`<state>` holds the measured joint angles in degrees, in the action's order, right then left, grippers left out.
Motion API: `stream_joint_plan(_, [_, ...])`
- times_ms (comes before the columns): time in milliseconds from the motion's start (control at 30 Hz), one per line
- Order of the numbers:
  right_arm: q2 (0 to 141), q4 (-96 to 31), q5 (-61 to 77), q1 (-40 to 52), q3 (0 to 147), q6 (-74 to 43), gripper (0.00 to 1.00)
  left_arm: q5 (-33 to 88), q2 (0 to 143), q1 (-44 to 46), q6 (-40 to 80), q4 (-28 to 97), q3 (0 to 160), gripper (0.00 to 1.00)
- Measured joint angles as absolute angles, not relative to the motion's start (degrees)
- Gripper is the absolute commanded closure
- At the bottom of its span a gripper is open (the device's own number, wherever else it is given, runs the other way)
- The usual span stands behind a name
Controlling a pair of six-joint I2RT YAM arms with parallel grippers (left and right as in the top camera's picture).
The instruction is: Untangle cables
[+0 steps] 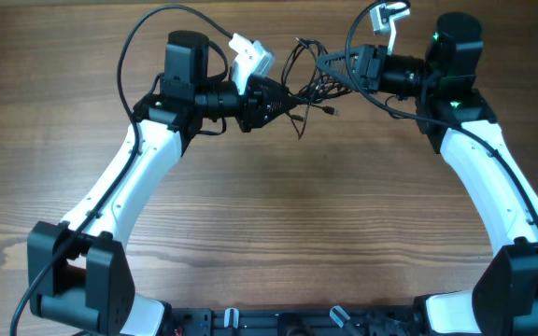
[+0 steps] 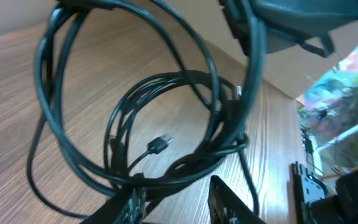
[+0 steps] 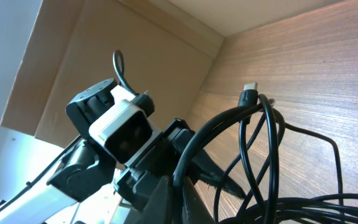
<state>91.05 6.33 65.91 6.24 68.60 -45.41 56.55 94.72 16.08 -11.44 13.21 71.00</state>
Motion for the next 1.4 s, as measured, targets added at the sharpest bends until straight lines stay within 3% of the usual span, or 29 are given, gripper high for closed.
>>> stream_joint_plan(167, [91.05, 6.5, 65.82, 6.24, 68.6, -46.09, 0.95, 58.0, 94.72, 16.08, -11.94, 12.95, 71.0, 0.57])
stream_joint_plan(233, [91.05, 6.5, 65.73, 6.24, 68.6, -46.28, 0.95, 58.26, 94.72, 16.08, -11.99, 11.7, 71.0, 0.48])
stream_joint_plan(300, [91.05, 6.52, 65.71, 6.24, 68.6, -46.28, 0.95, 58.43, 94.72, 16.08, -12.03, 10.59, 71.0, 0.32])
stream_joint_plan(367, [91.05, 6.52, 65.67, 6.24, 68.6, -46.28, 0.96, 58.43, 94.72, 16.08, -12.25, 10.24, 71.05, 0.27])
stream_joint_plan(600, [91.05, 10.87, 65.8, 6.24, 68.58, -48.47, 0.95, 58.46, 94.72, 16.1, -12.62, 10.7, 71.09, 0.26])
stream_joint_plan(700, [91.05, 13.98, 66.32, 6.24, 68.58, -50.76, 0.95, 58.41, 94.74, 16.47, -12.58, 10.7, 71.11, 0.38])
stream_joint_plan(767, [91.05, 14.31, 66.48, 6.24, 68.58, -51.48, 0.95, 58.39, 94.83, 17.34, -13.02, 10.35, 71.11, 0.51])
stream_joint_plan(867, [91.05, 14.28, 66.5, 6.24, 68.58, -52.31, 0.95, 57.63, 95.04, 18.94, -12.97, 10.02, 71.11, 0.79])
stream_joint_plan(900, [91.05, 14.33, 66.52, 6.24, 68.58, -52.51, 0.95, 57.12, 95.04, 19.42, -12.95, 10.04, 71.11, 0.96])
stream_joint_plan(1167, [91.05, 14.44, 66.63, 6.24, 68.58, -52.66, 0.96, 50.65, 95.04, 21.1, -14.11, 10.07, 71.11, 0.96])
stream_joint_plan(1400, [91.05, 11.4, 65.95, 6.24, 68.58, -50.65, 0.95, 49.1, 95.04, 15.62, -13.37, 10.85, 71.11, 0.96])
